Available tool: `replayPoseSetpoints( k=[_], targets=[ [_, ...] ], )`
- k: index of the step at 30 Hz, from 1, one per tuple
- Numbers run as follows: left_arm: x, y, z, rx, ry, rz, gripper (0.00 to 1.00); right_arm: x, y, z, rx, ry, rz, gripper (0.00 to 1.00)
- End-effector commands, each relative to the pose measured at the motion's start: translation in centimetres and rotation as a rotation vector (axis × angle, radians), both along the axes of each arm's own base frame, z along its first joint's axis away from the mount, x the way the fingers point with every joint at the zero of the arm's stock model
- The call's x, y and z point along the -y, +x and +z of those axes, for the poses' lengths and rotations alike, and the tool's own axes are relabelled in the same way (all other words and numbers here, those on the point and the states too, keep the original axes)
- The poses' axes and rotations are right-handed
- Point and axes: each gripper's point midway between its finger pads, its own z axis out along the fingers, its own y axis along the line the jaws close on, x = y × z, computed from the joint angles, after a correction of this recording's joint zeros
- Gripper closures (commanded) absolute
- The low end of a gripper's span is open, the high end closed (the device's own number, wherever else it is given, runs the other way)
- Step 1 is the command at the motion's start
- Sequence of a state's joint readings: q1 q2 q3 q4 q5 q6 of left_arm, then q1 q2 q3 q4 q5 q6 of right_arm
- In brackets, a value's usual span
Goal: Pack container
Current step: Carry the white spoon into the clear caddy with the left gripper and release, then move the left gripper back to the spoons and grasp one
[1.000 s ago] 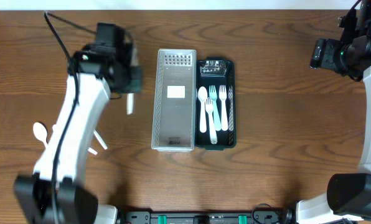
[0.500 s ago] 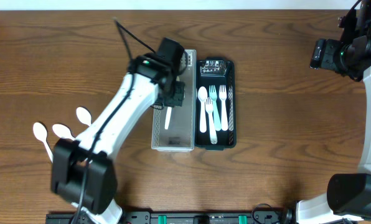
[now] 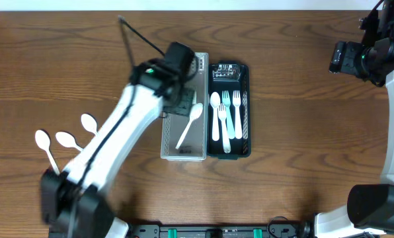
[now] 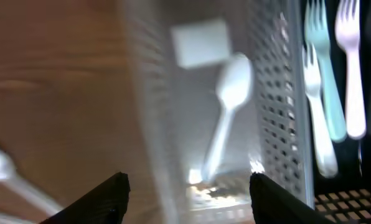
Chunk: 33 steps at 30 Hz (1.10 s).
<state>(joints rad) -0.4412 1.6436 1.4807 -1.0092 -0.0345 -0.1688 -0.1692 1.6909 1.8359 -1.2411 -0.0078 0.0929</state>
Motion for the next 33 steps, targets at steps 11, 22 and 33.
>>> replayPoseSetpoints(
  k=[11,22,33],
  targets=[
    [-21.6,-3.5,5.4,0.128,0.001,0.923,0.02,1.5,-0.8,-0.2,-0.022,-0.015,-0.023,0.12],
    [-23.9,-4.3,-8.9,-0.238,-0.165,1.073,0.01,1.8,-1.3,-0.5,-0.047,-0.032,-0.032,0.12],
    [-23.8,-3.1,-15.4,-0.342,-0.16,1.004,0.0,1.8,-1.5,-0.5,-0.053,-0.034,-0.034,0.11]
  ],
)
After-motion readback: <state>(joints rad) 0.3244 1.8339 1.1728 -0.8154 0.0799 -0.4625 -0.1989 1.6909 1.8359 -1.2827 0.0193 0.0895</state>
